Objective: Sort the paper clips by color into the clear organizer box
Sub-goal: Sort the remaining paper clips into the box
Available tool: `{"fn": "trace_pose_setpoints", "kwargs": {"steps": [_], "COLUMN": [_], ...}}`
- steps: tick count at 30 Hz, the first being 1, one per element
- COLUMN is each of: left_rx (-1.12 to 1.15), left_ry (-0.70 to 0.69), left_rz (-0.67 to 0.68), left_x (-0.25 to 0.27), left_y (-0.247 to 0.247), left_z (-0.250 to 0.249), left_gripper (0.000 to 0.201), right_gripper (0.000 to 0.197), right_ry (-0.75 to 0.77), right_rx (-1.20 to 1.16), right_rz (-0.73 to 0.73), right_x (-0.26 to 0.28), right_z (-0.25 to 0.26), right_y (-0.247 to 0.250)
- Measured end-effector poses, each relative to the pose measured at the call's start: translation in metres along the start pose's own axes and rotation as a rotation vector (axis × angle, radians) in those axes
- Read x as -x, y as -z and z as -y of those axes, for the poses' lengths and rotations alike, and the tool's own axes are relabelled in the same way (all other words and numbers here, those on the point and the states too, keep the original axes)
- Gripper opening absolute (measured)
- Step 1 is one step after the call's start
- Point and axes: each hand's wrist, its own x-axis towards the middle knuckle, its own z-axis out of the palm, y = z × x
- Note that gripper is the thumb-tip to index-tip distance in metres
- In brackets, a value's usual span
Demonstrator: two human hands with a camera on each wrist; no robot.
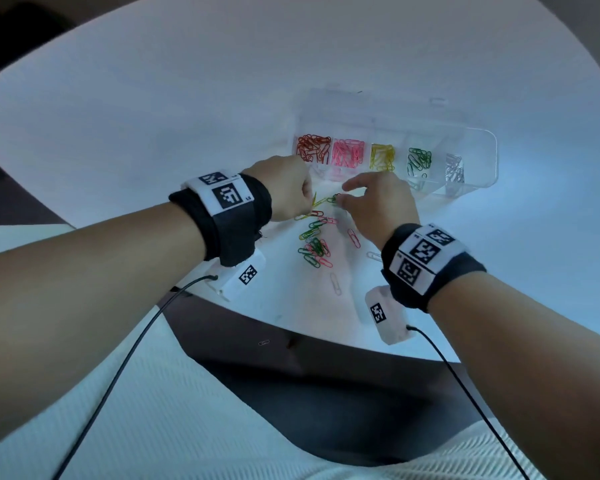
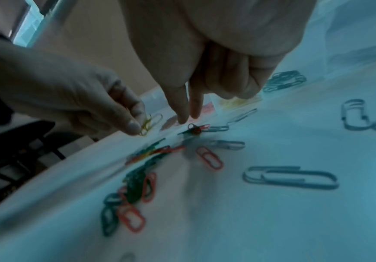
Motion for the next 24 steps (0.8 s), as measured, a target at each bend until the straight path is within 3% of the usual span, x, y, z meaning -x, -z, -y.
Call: {"fn": "trace_pose_setpoints", "kwargs": {"steps": [4, 8, 13, 15, 18, 21, 24], "left_rx": [-0.031, -0.067, -0.049, 0.106, 0.524, 0.999, 1.271], "left_ry": [-0.015, -0.022, -0.04, -0.063, -0.036, 0.12, 0.183], "left_rz": [-0.032, -0.089, -0.125, -0.128, -0.07, 0.143, 0.383], "left_x": [0.002, 0.002, 0.003, 0.0, -0.001, 0.004, 0.01], "left_y": [0.005, 0.008, 0.006, 0.005, 0.0, -0.008, -0.016], "left_z": [-0.001, -0.002, -0.004, -0.004, -0.009, -0.018, -0.024], "left_gripper": [0.009, 0.006, 0.018, 0.027, 0.039, 0.048, 0.051], "right_gripper": [0.011, 0.008, 0.015, 0.013, 0.012, 0.01, 0.011], "right_ry": [0.028, 0.011, -0.023, -0.048, -0.139, -0.17, -0.055], "right_rx": [0.105, -0.047, -0.266, -0.433, -0.683, -0.909, -0.752], "right_rz": [-0.002, -0.038, -0.096, -0.107, -0.057, 0.067, 0.119], "right_x": [-0.004, -0.004, 0.009, 0.018, 0.031, 0.043, 0.049], "right_z": [0.002, -0.005, -0.014, -0.012, -0.006, 0.008, 0.023], "right_y": [-0.003, -0.001, 0.006, 0.01, 0.019, 0.027, 0.033]}}
